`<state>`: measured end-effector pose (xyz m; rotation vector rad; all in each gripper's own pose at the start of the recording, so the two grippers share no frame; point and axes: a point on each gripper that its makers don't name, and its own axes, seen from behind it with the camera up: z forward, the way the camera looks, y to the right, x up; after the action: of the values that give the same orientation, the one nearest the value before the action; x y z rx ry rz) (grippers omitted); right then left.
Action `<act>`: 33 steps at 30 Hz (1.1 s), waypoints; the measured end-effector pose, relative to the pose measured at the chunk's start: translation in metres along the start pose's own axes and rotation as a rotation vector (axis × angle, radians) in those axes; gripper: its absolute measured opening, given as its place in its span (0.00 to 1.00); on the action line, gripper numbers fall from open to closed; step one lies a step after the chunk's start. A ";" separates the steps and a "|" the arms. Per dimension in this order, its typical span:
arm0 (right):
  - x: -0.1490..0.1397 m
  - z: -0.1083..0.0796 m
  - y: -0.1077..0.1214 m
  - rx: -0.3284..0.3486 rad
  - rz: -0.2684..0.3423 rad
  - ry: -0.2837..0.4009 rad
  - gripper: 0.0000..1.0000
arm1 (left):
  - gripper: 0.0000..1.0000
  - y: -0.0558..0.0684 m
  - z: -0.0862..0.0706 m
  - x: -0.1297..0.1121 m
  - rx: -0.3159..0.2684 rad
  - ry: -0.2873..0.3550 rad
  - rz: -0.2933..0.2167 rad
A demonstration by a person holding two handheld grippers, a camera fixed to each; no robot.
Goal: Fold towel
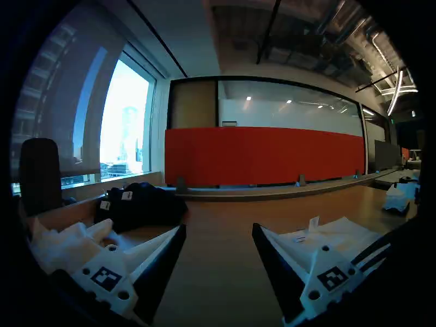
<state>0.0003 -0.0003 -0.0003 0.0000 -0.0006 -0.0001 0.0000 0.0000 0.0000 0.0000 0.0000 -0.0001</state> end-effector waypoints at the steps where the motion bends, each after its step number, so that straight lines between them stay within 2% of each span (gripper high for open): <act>1: 0.000 0.000 0.000 0.000 0.000 0.000 1.00 | 0.89 0.000 0.000 0.000 0.000 0.000 0.000; 33: 0.002 0.000 -0.001 0.000 -0.003 -0.002 1.00 | 0.89 0.001 0.000 0.001 -0.005 0.001 0.001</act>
<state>0.0018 -0.0017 -0.0007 0.0001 -0.0030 -0.0034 0.0012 0.0014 0.0000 -0.0049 0.0006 0.0007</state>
